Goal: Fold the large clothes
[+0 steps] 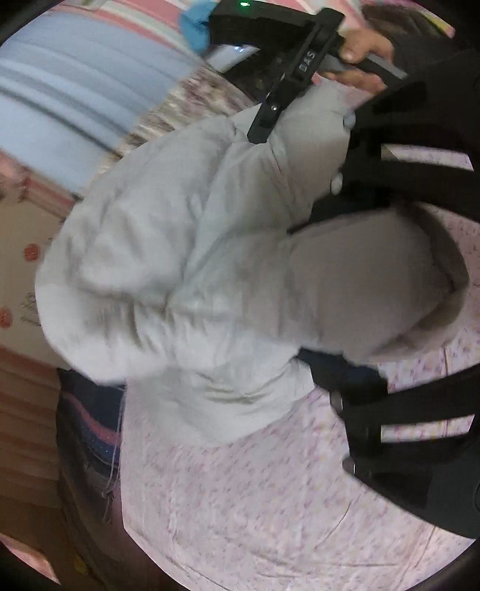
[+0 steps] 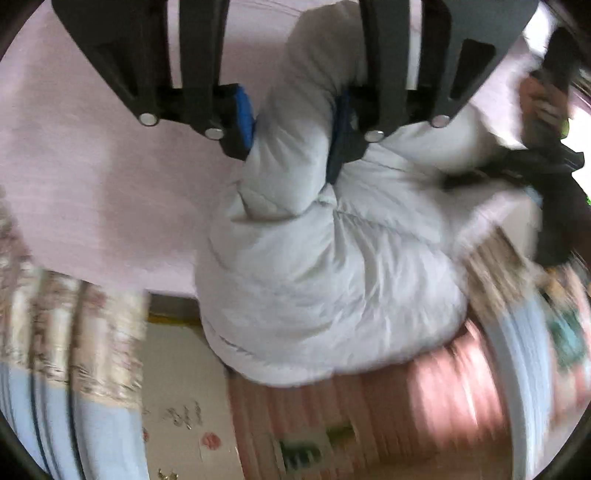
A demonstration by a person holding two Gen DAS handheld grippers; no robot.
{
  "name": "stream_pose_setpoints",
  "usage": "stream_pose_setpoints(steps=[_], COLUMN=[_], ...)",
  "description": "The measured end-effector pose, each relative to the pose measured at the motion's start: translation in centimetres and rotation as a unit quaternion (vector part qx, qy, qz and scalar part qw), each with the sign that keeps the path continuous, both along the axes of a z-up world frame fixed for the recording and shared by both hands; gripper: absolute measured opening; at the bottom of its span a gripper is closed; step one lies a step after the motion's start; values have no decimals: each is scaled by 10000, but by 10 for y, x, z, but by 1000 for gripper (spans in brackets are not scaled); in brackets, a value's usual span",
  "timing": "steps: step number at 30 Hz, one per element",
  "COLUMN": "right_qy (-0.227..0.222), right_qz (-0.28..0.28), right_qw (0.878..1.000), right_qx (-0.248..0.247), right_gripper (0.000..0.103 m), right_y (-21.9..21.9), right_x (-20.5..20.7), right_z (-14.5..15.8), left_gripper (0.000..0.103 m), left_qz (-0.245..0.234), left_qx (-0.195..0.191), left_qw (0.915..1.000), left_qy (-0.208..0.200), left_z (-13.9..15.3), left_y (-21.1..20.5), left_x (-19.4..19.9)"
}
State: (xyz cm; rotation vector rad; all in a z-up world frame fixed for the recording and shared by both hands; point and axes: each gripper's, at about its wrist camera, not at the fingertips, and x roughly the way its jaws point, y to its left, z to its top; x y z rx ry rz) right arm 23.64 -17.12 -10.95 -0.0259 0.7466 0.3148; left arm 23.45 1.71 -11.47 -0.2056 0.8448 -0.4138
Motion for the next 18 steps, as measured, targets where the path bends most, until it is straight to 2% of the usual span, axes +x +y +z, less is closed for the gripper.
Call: stream_pose_setpoints(steps=[1, 3, 6, 9, 11, 12, 15, 18], right_qy=[11, -57, -72, -133, -319, -397, -653, -642], right_qz=[-9, -8, -18, 93, 132, 112, -81, -310], right_qw=[9994, 9967, 9977, 9988, 9990, 9989, 9978, 9975], right_qx=[-354, -806, -667, -466, -290, -221, -46, -12], right_gripper=[43, 51, 53, 56, 62, 67, 67, 67], right_y=[0, -1, -22, -31, -41, -47, -61, -69], right_x=[2, 4, -1, -7, -13, -16, -8, 12], right_z=[-13, -32, -32, -10, 6, 12, 32, 32], left_gripper=[73, 80, 81, 82, 86, 87, 95, 95], left_qz=[-62, -71, 1, 116, 248, 264, 280, 286], left_qx=[110, 94, 248, 590, 833, 859, 835, 944], left_qw=[9999, 9992, 9992, 9982, 9956, 9950, 9928, 9905], left_qy=[117, 376, 316, -6, -347, -445, -809, -961], left_z=[-13, -31, -29, -9, 15, 26, 67, 87], left_y=[-11, -19, -24, -34, -32, -30, -27, -33], left_x=[5, 13, 10, 0, -11, -14, -11, 12])
